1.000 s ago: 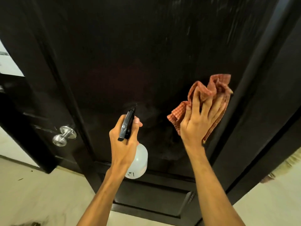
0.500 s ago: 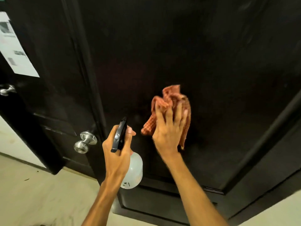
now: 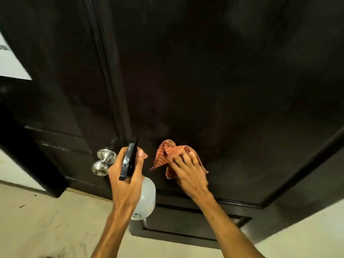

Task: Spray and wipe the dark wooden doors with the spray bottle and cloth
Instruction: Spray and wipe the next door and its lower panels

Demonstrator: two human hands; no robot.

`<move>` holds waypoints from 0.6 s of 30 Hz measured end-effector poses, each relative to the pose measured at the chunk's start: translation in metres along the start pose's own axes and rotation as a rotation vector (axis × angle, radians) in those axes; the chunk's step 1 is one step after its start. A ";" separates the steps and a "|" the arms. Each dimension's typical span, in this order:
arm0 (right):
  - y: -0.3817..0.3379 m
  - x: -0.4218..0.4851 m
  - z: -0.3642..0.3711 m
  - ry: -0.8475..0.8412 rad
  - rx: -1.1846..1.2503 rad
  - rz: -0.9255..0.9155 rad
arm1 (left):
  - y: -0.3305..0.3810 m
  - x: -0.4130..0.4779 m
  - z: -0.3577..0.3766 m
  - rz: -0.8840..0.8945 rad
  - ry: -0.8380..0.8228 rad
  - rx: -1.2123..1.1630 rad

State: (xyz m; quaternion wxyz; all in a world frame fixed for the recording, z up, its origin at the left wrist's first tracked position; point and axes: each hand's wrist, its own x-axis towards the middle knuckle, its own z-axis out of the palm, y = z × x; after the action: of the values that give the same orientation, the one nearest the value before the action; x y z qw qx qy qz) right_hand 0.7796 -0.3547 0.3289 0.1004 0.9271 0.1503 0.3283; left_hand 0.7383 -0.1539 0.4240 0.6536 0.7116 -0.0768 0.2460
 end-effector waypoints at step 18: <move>0.106 -0.076 -0.022 0.931 1.238 2.121 | 0.036 -0.084 0.123 -0.009 -0.407 -0.058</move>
State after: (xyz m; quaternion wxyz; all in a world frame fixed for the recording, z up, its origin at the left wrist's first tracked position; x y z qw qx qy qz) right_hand 0.7319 -0.4779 0.3320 -0.7049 0.2868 -0.5017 0.4114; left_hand 0.6806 -0.2957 0.4154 0.6459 0.7278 -0.2112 0.0917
